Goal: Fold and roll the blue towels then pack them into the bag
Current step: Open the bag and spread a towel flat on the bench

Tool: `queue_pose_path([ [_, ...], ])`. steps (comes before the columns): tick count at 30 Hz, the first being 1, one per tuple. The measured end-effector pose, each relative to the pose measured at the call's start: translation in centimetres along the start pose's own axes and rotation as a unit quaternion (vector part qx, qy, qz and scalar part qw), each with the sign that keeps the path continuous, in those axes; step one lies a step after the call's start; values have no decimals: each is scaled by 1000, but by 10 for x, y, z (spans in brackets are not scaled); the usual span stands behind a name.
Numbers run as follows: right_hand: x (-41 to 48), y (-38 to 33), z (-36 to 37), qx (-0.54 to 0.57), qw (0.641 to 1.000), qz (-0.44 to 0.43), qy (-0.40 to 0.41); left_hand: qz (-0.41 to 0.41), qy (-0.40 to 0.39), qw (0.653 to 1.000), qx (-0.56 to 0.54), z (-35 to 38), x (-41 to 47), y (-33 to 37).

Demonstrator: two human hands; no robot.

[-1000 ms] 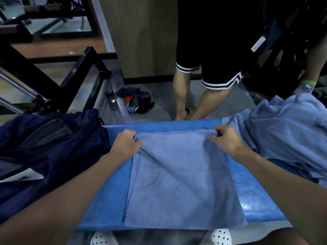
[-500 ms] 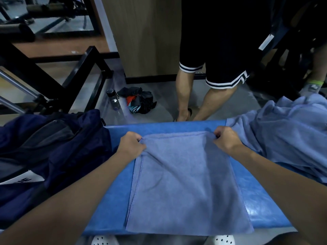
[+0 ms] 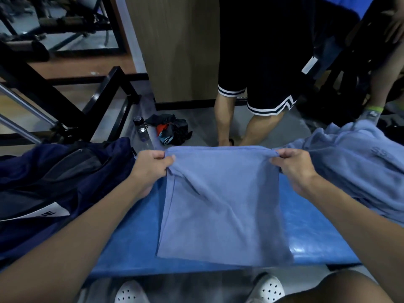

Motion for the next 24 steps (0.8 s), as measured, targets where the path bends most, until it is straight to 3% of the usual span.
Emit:
queue_pose_path([
  [5,-34,-31,-13,34,999,-9,-41,68,22,994,-77,-12,-35,36],
  [8,-60,-54,-16,40,996,-34,-65,91,-5,992,-83,-24,-56,50],
  [15,-103,-90,-23,29,993,-99,-49,149,-8,986,-78,-35,-105,80],
  [21,-118,-105,-37,115,986,-113,-30,181,28,977,-105,-45,-126,101],
  [24,-126,-112,-43,85,989,-118,-23,193,28,976,-100,-45,-128,104],
])
Point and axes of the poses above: each hand's wrist, its own x-axis towards the middle knuckle, its own z-axis out of the palm, y = z × x, the point moved 4 cm from there along x, towards the middle knuckle, and after that the axes turned 2 degrees about x, right-handed, at the moved point
